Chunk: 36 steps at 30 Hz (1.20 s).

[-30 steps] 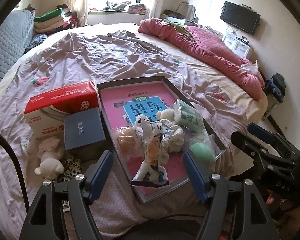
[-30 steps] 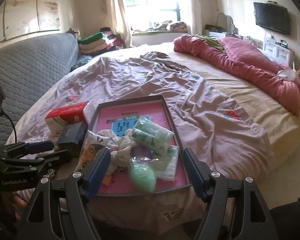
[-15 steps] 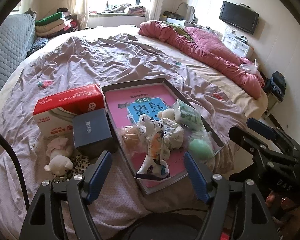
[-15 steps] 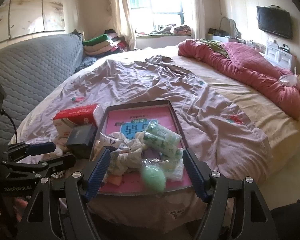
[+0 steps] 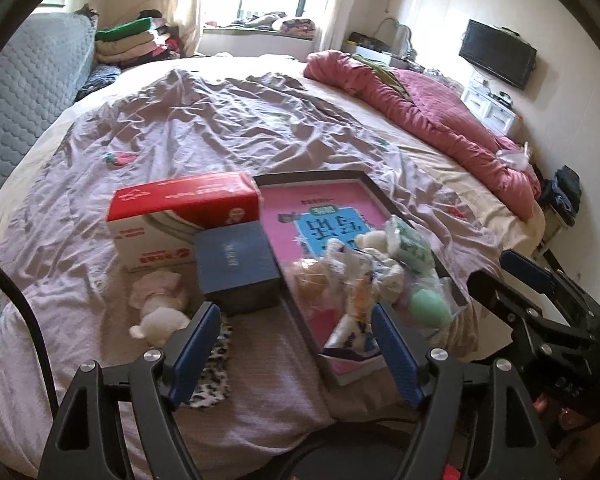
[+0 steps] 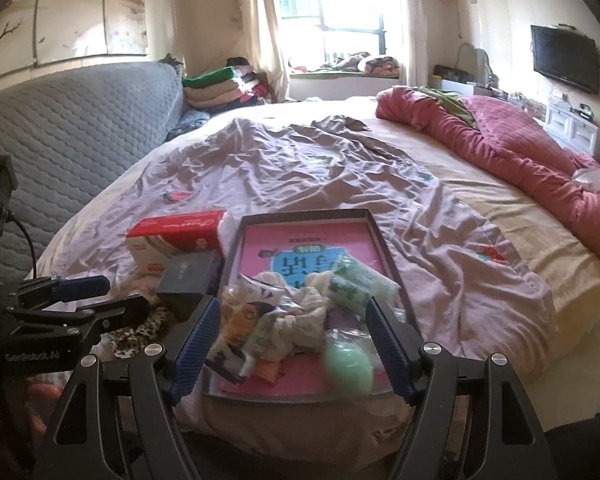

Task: Organize soft objects
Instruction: 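Move both open grippers to the plush bunny and leopard-print cloth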

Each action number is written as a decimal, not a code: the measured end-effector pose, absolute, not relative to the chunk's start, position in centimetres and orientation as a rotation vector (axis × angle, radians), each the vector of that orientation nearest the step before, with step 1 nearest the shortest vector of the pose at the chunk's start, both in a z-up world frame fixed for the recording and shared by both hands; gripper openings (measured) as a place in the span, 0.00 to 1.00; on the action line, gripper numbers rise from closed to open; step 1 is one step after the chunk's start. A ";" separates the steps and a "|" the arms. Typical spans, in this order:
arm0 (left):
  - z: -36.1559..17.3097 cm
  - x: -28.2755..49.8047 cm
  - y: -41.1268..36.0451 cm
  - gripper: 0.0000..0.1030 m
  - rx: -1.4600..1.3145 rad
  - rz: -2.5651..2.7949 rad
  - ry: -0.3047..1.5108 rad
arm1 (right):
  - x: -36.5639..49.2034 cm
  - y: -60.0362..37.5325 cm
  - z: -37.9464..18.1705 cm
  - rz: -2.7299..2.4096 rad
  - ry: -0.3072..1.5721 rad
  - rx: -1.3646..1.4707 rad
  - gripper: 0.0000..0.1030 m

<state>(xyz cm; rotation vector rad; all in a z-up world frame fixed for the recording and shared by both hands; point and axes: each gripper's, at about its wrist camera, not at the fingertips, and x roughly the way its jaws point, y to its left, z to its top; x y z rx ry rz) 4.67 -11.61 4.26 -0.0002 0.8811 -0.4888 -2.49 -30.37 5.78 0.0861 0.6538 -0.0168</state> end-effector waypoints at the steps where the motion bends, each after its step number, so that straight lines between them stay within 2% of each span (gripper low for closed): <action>1: 4.2 4.7 -11.4 0.75 -0.002 -0.485 0.880 | -2.3 -30.1 5.7 -0.013 0.654 0.088 0.74; 27: 1.5 9.5 -1.0 0.75 -0.137 -0.300 0.931 | 1.3 -21.6 2.9 0.137 0.730 0.030 0.74; 36: -1.2 11.4 1.5 0.75 -0.163 -0.227 0.965 | 3.1 -16.1 -0.4 0.254 0.844 0.012 0.74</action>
